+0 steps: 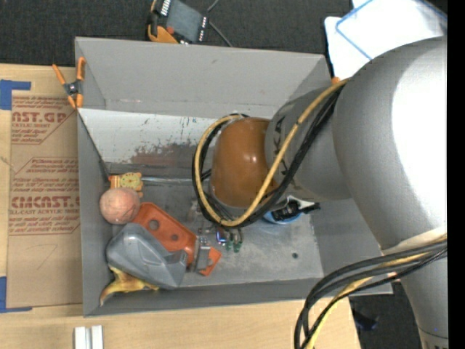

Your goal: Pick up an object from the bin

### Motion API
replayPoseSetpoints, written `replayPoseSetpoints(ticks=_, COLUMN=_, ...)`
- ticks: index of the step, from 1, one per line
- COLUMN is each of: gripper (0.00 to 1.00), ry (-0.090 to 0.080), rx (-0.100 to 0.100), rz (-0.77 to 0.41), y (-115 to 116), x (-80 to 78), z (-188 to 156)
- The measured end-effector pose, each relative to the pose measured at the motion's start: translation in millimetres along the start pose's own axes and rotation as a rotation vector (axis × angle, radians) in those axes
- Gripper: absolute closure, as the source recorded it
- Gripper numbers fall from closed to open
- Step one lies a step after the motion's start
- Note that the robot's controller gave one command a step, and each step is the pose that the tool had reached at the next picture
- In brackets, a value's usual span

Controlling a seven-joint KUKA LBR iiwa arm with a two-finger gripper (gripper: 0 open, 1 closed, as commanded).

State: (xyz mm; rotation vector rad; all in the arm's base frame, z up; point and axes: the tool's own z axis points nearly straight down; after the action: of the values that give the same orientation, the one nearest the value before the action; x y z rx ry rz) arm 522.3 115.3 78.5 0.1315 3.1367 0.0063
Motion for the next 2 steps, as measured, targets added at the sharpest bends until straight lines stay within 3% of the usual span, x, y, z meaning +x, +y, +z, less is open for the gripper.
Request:
replayPoseSetpoints(ticks=1, gripper=0.00, ry=-0.008, rx=-0.002, rz=0.043, y=11.1, x=8.4, z=-50.5)
replayPoseSetpoints(ticks=2, gripper=0.00, ry=0.001, rx=0.007, rz=0.236, y=46.9, x=36.7, z=-24.2)
